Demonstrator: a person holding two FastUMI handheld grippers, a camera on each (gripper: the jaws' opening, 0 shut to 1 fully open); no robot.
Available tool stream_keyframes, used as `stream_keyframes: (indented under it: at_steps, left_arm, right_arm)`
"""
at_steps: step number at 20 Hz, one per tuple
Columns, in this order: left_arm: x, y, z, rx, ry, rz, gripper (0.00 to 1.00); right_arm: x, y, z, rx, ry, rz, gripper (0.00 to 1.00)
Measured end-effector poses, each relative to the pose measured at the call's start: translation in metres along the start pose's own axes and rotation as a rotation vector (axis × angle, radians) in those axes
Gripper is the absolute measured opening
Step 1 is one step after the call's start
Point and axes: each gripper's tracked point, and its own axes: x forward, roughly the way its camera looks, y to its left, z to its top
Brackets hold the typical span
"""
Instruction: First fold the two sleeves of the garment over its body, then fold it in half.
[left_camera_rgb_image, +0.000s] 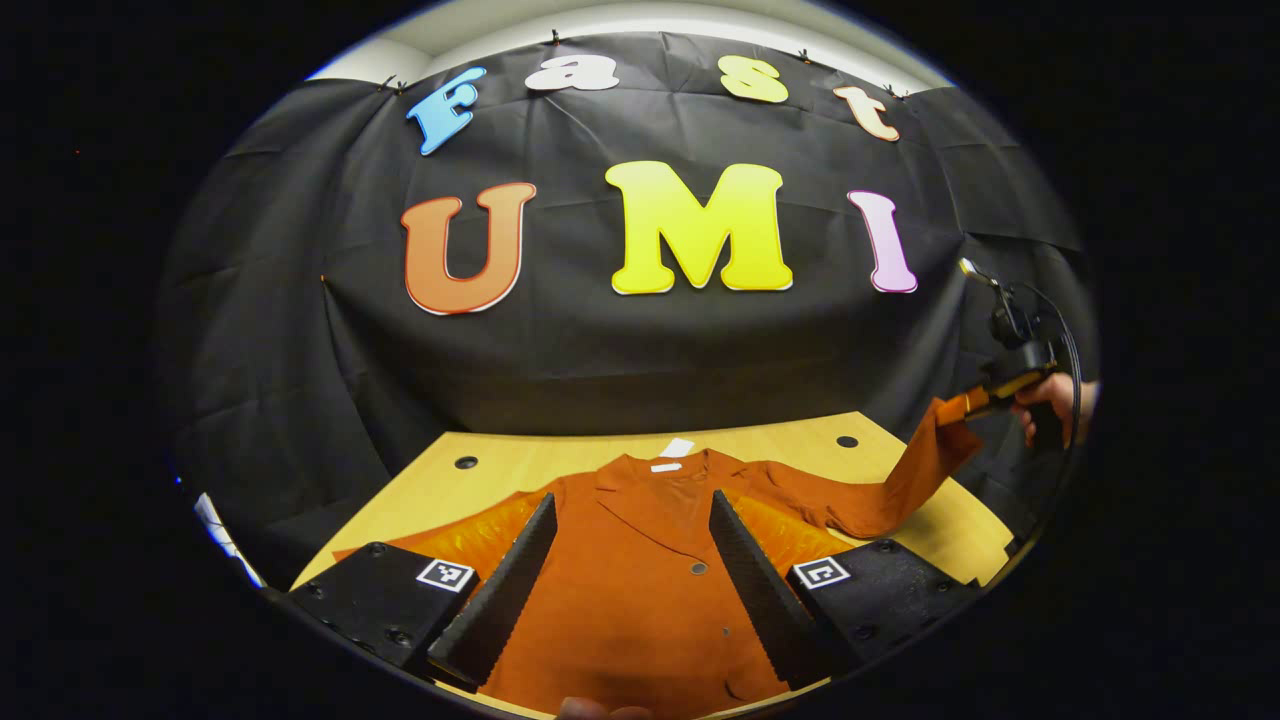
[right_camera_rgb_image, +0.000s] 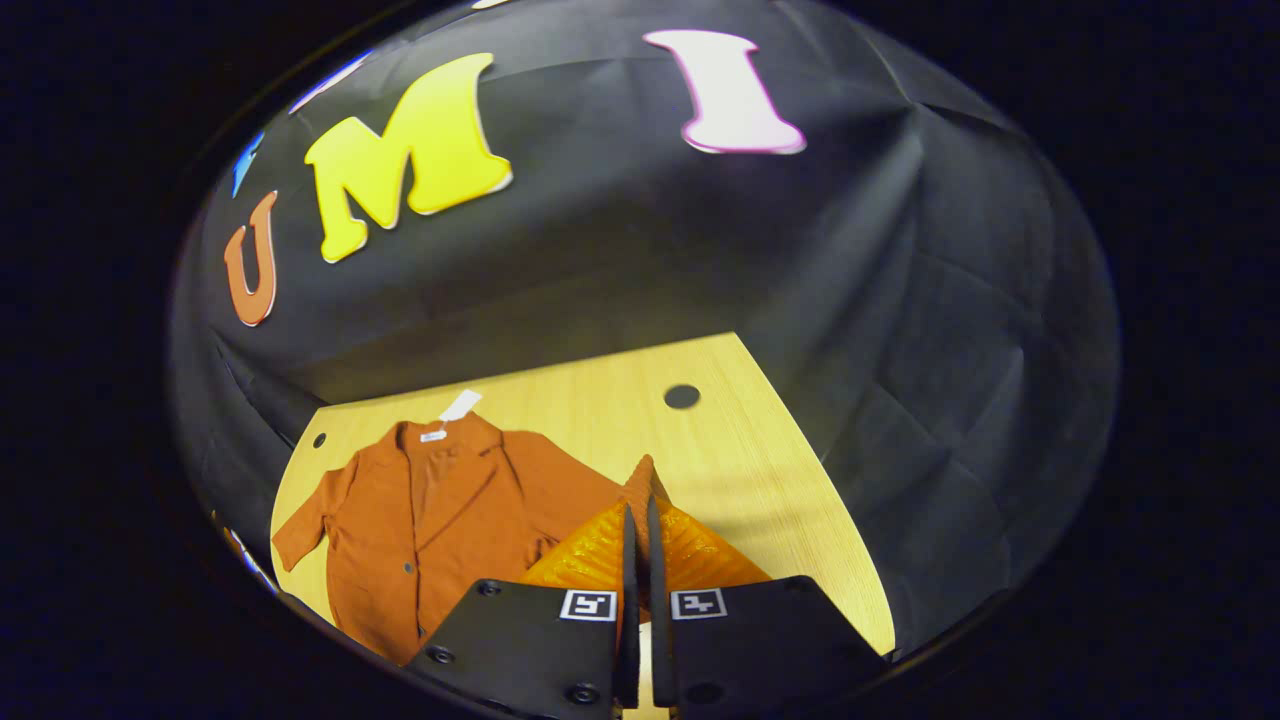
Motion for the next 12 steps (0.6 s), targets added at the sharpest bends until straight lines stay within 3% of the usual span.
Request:
stream_keyframes:
  at_steps: [3, 6, 12]
  left_arm:
    - [-0.003, 0.030, 0.004, -0.013, -0.028, 0.034, 0.99]
    - [-0.007, 0.064, 0.003, -0.033, -0.037, 0.080, 0.99]
    - [-0.021, 0.134, 0.002, -0.051, -0.056, 0.176, 1.00]
  right_arm:
    - [0.011, 0.068, 0.031, -0.117, -0.041, 0.043, 0.03]
    - [0.028, 0.148, 0.038, -0.234, -0.038, 0.105, 0.05]
    - [0.074, 0.288, -0.016, -0.409, 0.024, 0.194, 0.05]
